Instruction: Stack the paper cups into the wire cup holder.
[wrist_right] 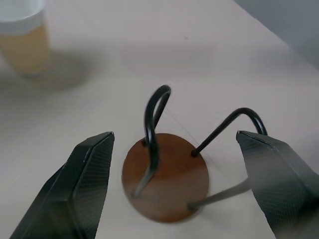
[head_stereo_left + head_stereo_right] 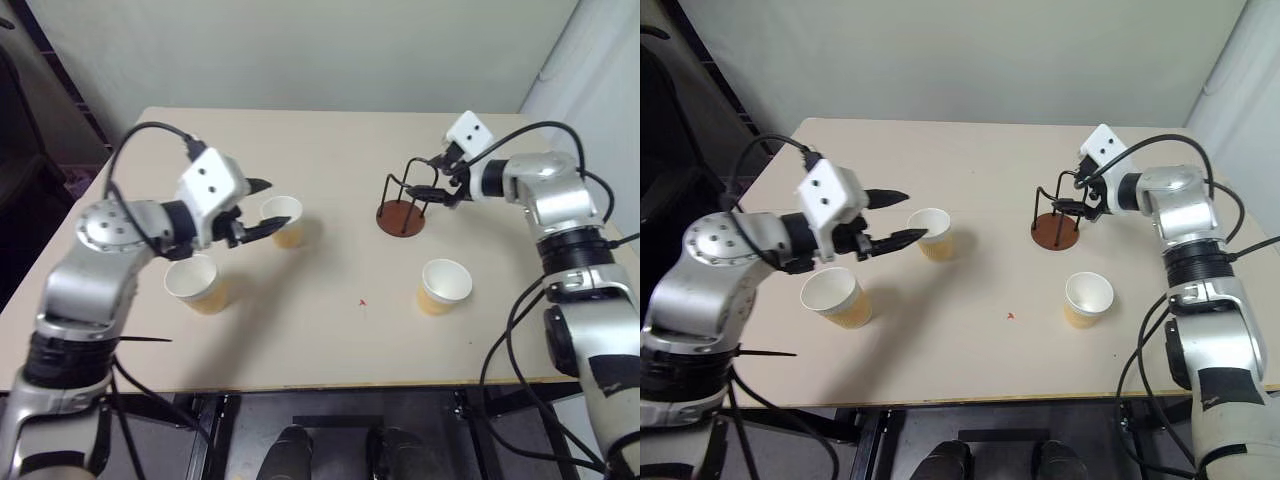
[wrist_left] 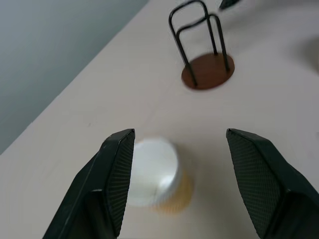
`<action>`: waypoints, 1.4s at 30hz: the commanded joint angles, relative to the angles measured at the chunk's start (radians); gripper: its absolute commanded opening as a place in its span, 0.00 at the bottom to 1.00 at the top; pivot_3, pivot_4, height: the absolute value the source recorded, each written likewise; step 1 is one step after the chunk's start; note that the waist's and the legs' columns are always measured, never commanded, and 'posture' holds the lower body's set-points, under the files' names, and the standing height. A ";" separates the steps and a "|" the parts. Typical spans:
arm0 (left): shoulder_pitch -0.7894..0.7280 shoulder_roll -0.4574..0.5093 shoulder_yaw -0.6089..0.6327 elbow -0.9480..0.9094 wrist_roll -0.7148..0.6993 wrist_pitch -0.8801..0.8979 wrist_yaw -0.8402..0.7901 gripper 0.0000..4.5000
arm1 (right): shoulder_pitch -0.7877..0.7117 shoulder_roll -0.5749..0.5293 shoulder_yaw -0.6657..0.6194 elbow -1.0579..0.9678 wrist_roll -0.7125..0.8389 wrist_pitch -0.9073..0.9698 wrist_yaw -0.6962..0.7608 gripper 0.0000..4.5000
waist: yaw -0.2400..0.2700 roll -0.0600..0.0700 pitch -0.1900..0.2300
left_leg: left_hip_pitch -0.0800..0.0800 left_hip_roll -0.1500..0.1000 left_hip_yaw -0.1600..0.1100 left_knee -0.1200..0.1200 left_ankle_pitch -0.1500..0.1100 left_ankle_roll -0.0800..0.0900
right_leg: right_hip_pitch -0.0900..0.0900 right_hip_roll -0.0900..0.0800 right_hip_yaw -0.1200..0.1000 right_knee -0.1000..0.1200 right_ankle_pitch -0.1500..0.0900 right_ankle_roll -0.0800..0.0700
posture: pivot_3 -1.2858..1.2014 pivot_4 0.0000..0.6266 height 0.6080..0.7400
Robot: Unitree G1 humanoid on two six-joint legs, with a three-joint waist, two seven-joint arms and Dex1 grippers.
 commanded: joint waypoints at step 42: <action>0.221 0.201 0.038 -0.215 -0.140 0.043 -0.294 0.70 | 0.328 -0.149 0.168 -0.842 0.271 0.084 0.475 0.01 | -0.005 -0.001 0.000 | -0.003 0.007 0.015 0.004 0.002 0.000 | -0.002 0.008 0.003 -0.003 0.000 -0.008 | 0.52 0.24 1.00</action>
